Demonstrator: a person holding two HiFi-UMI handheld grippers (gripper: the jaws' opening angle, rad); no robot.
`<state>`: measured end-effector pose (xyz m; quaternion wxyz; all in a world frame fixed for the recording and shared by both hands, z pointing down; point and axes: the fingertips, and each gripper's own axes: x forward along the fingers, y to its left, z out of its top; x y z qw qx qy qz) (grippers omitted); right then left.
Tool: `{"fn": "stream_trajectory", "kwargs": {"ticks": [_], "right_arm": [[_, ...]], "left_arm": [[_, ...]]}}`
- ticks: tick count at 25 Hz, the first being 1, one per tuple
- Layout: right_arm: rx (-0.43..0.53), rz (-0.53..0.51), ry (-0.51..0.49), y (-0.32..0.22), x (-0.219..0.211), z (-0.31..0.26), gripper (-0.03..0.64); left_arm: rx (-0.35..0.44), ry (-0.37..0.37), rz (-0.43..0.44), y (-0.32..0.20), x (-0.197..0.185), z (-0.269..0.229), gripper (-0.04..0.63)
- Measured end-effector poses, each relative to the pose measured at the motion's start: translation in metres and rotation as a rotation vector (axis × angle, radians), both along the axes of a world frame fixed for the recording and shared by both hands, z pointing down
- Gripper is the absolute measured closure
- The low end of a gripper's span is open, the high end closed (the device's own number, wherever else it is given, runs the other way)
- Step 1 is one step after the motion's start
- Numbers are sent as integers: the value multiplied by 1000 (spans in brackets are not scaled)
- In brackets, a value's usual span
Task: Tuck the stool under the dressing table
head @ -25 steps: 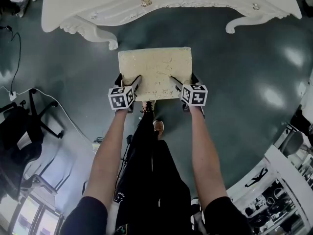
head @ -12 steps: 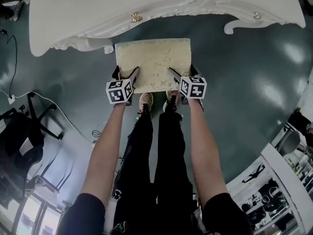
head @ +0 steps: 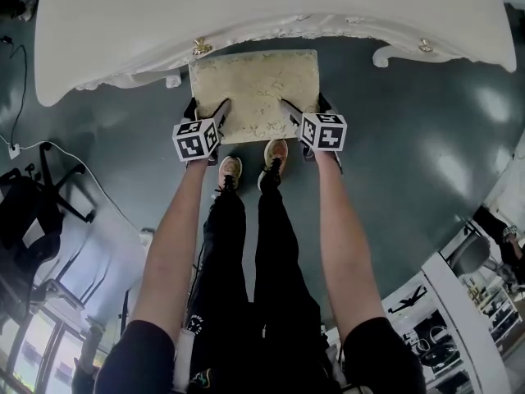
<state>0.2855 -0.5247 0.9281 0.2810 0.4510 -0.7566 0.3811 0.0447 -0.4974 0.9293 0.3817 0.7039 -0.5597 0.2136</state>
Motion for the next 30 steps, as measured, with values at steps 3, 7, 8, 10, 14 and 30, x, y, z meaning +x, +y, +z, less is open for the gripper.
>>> {"fn": "stream_trajectory", "kwargs": {"ticks": [3,7,8,10,14,30], "right_arm": [[11,-11,-3,-22,8,0,110],[27,-17,-6,-43,13,-2,112],[30,-16,-6,-48,14,-2,112],[33,-13,-3,-56,18,-1,112],[31,-7,5,-70,26,0,112],[-2,-1,22,-66,42,-10,132]], "left_arm": [[1,2,-8,-19,9,0,169],[0,-2,-17,-40,14,1,169],[1,-2,-17,-44,15,1,169],[2,-4,-13,-54,19,1,169],[-10,-9,-6,-70,27,1,169],[-33,-92,-44,-68,30,-13,186]]}}
